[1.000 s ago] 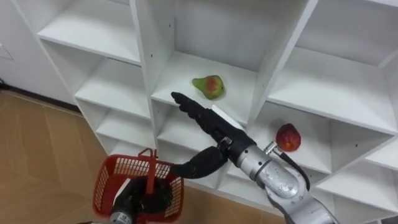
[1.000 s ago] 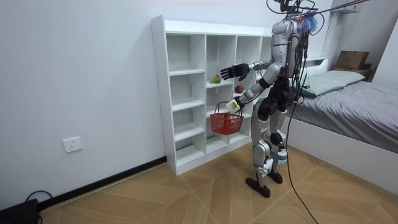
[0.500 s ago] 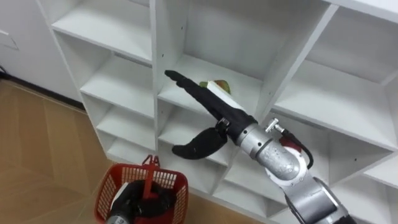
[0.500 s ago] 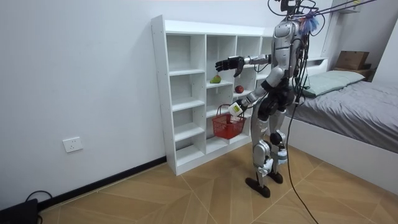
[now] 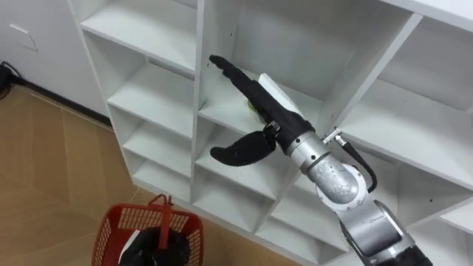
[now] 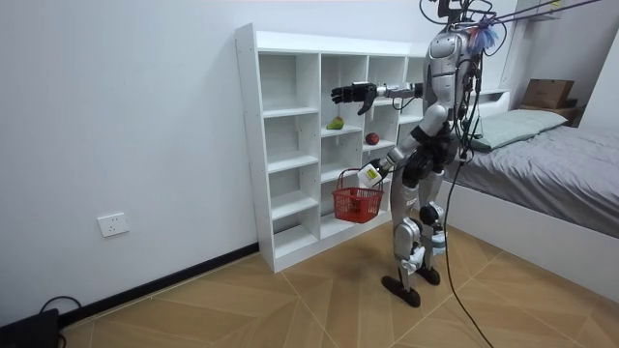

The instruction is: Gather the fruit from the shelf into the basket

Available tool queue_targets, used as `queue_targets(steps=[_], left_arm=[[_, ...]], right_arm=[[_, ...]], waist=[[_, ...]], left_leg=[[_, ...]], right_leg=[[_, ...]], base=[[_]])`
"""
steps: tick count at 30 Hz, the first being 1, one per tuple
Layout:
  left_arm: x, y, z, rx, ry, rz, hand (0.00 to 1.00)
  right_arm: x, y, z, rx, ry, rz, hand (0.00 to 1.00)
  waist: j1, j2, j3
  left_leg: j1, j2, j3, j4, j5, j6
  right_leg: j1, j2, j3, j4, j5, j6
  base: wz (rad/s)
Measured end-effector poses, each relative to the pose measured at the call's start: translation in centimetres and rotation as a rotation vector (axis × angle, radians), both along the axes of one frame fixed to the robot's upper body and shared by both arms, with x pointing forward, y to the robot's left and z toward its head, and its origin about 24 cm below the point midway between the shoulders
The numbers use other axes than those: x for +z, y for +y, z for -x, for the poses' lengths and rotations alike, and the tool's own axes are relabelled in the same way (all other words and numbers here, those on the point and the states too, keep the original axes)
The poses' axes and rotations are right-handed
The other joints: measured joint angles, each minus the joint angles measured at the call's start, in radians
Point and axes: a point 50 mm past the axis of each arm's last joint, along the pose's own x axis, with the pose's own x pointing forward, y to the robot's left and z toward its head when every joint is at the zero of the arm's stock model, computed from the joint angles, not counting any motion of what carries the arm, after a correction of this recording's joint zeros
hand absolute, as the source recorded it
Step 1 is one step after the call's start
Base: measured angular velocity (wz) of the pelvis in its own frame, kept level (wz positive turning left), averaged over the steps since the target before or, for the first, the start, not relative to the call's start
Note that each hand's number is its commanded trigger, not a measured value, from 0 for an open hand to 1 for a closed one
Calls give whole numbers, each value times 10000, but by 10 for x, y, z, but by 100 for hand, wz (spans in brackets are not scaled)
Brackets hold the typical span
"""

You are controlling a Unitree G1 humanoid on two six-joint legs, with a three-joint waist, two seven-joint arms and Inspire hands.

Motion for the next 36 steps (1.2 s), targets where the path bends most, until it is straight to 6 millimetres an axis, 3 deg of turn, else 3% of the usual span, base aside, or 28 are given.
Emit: queue_targets(steps=[6,12,19,27,36], left_arm=[[3,1,-4,-47,-105,47,100],[6,3,-6,-447,-227,-493,100],[6,7,-4,-354,-183,-663,100],[4,17,3,-210,238,-1116,100],[4,18,3,-177,406,-984,100]], right_arm=[[-9,-14,-6,-1034,133,40,0],[-16,-37,-15,-2470,203,25,0],[-12,-47,-18,-3284,-96,-267,0],[-30,-62,-21,-4140,558,-21,0],[-34,-76,-26,-4956,1027,-775,0]], waist=[[22,-174,-39],[180,-453,-13],[221,-517,-11],[248,-678,16],[226,-664,27]], left_leg=[[-112,-23,-121,104,-1,-9],[-134,-31,-187,173,-7,-16],[-172,-47,-283,184,-4,-21],[-293,-83,-495,212,-4,-21],[-462,-155,-636,326,-16,-2]], right_leg=[[4,17,51,-12,-13,22],[30,17,33,-8,-12,20],[29,15,-58,-8,-14,23],[17,1,-272,-9,-28,47],[-34,-71,-495,-8,-48,79]], base=[[9],[0],[4],[10],[6]])
